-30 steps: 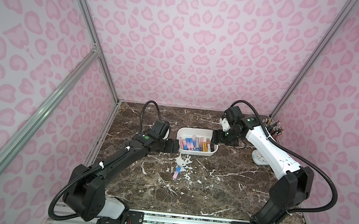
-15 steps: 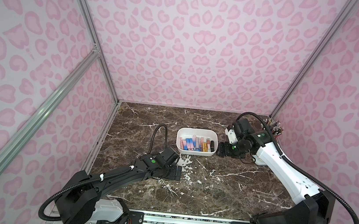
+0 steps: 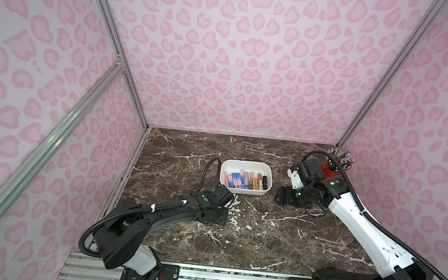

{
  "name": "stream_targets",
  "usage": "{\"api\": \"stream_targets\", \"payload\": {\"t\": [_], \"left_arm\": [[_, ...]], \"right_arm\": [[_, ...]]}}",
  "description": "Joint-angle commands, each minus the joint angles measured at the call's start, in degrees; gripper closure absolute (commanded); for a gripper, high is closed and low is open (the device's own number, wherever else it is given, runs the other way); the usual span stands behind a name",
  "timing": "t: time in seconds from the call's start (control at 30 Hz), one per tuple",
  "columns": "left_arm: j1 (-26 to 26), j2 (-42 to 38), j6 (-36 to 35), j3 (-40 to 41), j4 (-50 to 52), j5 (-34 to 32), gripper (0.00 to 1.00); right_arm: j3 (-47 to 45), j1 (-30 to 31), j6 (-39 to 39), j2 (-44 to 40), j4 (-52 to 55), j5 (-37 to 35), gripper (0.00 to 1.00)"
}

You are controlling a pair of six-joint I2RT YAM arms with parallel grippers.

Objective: Put the lipstick into the storage box
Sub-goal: Pick up the lipstick at the center of the board.

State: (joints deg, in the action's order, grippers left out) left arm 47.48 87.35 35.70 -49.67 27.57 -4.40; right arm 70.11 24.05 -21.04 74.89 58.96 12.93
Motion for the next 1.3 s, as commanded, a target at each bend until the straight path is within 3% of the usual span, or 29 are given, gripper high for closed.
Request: {"api": "stream_targets", "payload": {"t": [0.0, 0.33, 0.4, 0.67, 0.9, 1.07, 1.27], "left_arm": [[0.0, 2.1, -2.8, -1.4, -0.5, 0.3, 0.42], [0.0, 5.4, -4.7, -3.0, -0.3, 1.0, 0.48], [0.0, 6.0, -4.8, -3.2, -0.2, 1.0, 0.56], [0.0, 7.1, -4.4, -2.7, -0.8, 0.9, 0.62], [0.0, 8.1, -4.4, -3.3, -0.3, 0.9, 0.86], [0.0, 7.8, -4.9, -6.3, 3.7, 0.5, 0.89], [0.0, 2.0, -5.2, -13.1, 13.0, -1.2, 0.89]], "right_arm": [[0.0, 0.0, -0.3, 0.3, -0.7, -1.2, 0.19], [0.2, -0.4, 0.0, 1.6, -0.9, -1.9, 0.19], [0.5, -0.4, 0.1, 2.2, -1.0, -1.8, 0.19], [1.6, -0.8, 1.1, 4.6, -1.1, -1.4, 0.19], [2.8, -1.2, 2.0, 6.7, -1.0, -1.1, 0.20], [3.9, -1.6, 2.7, 7.7, -0.9, -0.3, 0.20], [5.3, -2.2, 3.6, 9.2, -0.7, 0.3, 0.20]]}}
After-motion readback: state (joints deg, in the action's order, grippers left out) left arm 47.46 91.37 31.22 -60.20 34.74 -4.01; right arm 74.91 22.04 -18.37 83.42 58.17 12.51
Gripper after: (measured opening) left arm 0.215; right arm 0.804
